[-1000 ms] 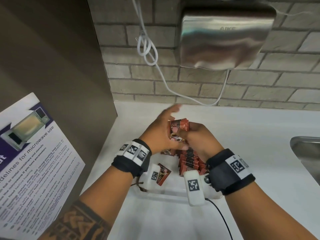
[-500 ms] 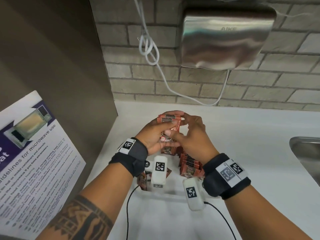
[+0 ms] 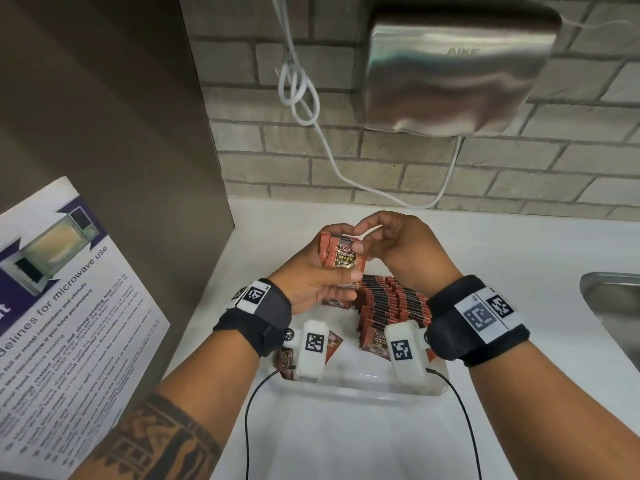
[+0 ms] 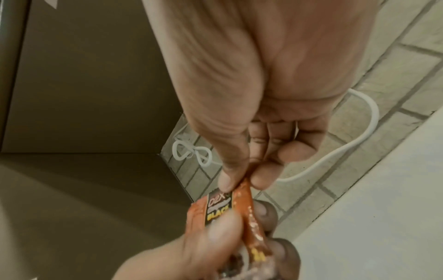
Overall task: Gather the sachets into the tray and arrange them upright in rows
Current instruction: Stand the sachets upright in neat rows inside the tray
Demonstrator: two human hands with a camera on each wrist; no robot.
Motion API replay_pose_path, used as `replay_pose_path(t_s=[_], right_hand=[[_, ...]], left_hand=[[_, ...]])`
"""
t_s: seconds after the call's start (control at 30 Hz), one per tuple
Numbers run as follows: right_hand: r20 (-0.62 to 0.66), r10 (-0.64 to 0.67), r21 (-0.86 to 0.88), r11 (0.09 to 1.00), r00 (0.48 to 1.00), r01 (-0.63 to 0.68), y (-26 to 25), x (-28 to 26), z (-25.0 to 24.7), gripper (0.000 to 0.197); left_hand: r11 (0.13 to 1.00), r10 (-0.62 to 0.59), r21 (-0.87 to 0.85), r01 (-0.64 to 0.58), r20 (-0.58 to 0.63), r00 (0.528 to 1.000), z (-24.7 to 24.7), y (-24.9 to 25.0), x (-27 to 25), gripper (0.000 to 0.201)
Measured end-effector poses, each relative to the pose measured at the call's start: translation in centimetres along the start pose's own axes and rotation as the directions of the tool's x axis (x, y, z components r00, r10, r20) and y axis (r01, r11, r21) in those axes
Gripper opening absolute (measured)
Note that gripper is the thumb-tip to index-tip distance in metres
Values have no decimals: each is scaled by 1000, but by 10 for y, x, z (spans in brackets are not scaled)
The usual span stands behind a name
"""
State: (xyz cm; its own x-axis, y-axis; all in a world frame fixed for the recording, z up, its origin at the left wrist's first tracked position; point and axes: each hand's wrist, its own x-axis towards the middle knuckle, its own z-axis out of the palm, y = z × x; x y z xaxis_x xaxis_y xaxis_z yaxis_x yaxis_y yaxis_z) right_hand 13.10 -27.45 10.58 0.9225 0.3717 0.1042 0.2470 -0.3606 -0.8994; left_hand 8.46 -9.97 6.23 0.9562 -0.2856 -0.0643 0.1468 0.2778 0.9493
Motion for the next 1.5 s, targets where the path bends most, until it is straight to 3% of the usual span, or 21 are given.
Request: replay_pose_path(t_s=[0.2,0.33,0.4,0.47,0.53,0.63,0.73,0.87,1.0,1.1,1.27,1.37,1.5], right_hand=[[-1,6,-99,995,1000,-6,-7,3,3,10],[2,8,-211,977,1000,-7,-9,8,4,5],[-6,-3,-276,961,1000,1,-8,10,1,3],[3,6,-344,939,1000,-5,-5,12,0,4],[22,39,-387,922,999,-27,1,14,1,6],[54,91,-418,906,994,-61,13,18,9,7],[86,189,-483,866,978,-125,28,21,22,4],[91,332,-594,774,939,-216,48,29,44,16],[36,407,-611,732,913,-302,57,34,55,22],[49,426,-645,704,903,-297,60,35,57,14],[46,430,-680,675,902,-287,69,38,57,15],[67,411,-693,675,909,-254,72,41,54,23],[87,403,-698,677,911,-233,74,44,54,17]], left_hand=[[998,16,70,-12,-64,998,-6,-4,2,58],[973,27,230,5,-136,990,-13,-3,1,58],[941,-12,332,71,-177,984,-21,-3,-3,55],[868,-143,437,235,-232,962,-30,-2,-9,43],[742,-326,516,428,-280,903,-38,-1,-14,25],[533,-456,641,552,-332,826,-43,-4,-17,23],[406,-523,725,557,-315,792,-34,-11,-13,20],[261,-574,818,514,-297,764,-18,-24,0,31],[193,-604,843,502,-301,738,-8,-30,15,18],[95,-635,871,481,-319,704,-6,-33,25,11],[37,-657,886,462,-327,680,-7,-36,36,10],[73,-660,880,470,-310,684,-11,-39,41,13],[106,-641,865,490,-317,699,-15,-41,43,14]])
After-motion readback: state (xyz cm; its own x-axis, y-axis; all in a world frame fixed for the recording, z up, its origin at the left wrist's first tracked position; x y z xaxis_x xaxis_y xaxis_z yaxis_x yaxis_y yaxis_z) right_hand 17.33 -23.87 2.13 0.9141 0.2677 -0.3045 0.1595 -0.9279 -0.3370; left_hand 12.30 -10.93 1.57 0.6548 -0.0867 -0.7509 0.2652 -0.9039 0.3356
